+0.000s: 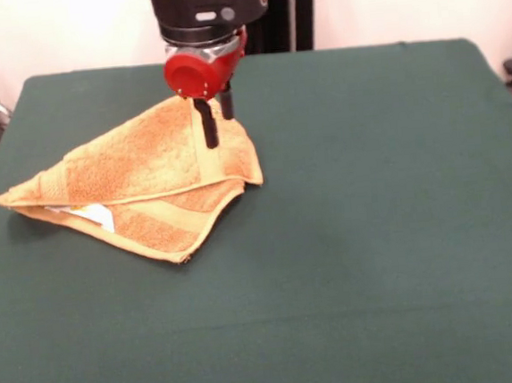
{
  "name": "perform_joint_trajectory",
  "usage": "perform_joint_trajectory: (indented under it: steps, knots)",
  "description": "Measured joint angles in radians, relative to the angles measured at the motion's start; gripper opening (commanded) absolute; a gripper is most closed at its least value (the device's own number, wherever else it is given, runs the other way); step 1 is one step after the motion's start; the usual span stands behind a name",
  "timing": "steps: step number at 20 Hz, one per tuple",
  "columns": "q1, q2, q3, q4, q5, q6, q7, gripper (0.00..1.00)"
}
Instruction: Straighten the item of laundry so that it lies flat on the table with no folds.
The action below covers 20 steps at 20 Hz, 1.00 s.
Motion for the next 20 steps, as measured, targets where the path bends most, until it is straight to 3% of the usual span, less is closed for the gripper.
perform_joint_trajectory:
  steps: [20]
  knots:
    - [0.030,-0.048,-0.037,-0.030,0.000,0.098,0.000,1.00]
